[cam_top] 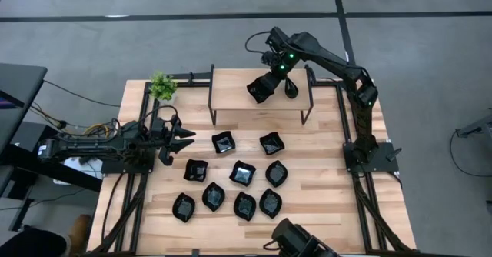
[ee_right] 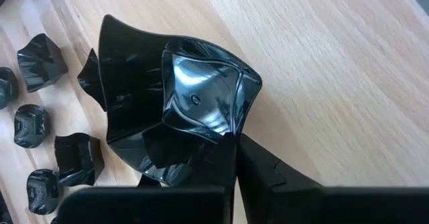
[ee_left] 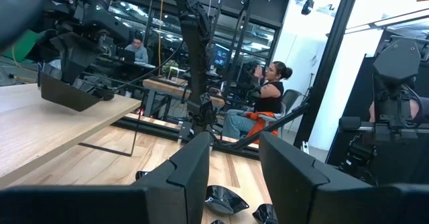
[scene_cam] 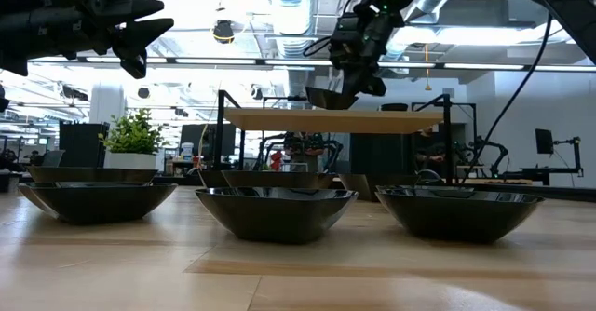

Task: Pick & Place Mini shaped plates
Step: Put the distorted square plate on the shelf, then stack the distorted square plate on top of the other distorted square plate on the shelf

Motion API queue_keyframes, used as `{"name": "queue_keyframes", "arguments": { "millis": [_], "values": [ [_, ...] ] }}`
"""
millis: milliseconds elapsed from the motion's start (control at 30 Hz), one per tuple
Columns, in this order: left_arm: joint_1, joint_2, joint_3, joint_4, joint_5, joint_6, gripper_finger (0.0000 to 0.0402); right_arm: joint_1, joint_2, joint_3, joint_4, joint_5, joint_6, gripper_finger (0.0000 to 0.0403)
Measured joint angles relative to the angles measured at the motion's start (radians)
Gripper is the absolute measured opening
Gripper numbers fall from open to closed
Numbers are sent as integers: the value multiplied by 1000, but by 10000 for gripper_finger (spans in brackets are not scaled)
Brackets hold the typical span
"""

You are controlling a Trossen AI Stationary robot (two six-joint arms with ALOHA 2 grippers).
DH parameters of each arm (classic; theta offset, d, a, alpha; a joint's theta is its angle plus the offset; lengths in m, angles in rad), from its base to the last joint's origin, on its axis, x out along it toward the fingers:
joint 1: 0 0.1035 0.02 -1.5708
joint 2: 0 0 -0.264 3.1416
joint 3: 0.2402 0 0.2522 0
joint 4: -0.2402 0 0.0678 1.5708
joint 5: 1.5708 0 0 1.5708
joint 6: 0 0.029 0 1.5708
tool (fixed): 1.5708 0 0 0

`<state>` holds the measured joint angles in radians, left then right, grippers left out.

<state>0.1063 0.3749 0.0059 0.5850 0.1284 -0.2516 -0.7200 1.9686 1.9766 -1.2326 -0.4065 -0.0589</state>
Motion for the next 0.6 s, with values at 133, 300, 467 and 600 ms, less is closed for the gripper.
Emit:
{"name": "queue_keyframes", "arguments": {
  "millis": [133,300,467,600],
  "values": [
    [0,0,0,0,0,0,132,1,0,0,13,8,0,18],
    [0,0,0,0,0,0,132,0,0,0,20,17,0,30],
    [0,0,0,0,0,0,132,-1,0,9,40,20,-1,39],
    [0,0,0,0,0,0,132,-6,0,76,35,20,4,40]
  ]
}}
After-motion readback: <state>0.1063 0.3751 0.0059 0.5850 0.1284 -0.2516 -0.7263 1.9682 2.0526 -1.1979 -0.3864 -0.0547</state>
